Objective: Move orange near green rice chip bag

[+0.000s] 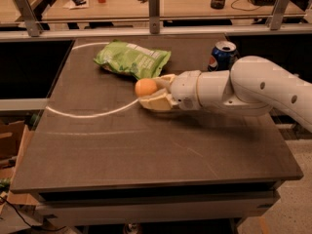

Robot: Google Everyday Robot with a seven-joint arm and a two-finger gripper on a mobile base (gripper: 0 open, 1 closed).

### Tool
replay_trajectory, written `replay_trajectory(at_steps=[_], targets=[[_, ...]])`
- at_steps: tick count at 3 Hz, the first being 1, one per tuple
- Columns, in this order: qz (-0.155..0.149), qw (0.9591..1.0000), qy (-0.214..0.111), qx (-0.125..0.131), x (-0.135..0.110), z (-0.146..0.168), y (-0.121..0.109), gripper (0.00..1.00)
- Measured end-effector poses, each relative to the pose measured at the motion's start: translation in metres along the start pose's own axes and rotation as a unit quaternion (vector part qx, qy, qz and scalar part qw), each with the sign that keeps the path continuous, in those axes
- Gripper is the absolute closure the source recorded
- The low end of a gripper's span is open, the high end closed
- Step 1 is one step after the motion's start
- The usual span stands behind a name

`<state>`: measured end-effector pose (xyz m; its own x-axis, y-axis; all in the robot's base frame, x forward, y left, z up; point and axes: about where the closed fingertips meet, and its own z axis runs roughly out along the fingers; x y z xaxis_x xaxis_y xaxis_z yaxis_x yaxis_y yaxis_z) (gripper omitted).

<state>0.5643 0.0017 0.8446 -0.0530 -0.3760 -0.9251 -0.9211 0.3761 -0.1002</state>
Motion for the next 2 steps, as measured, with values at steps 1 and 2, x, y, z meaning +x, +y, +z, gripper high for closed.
replay_trajectory(at_steps=[1, 2], targets=[[-0.01, 0.9999, -0.012, 0.007, -0.006, 0.029, -0.02, 1.0], [-0.003, 0.9999, -0.007, 0.015, -0.006, 0.056, -0.033, 1.0]])
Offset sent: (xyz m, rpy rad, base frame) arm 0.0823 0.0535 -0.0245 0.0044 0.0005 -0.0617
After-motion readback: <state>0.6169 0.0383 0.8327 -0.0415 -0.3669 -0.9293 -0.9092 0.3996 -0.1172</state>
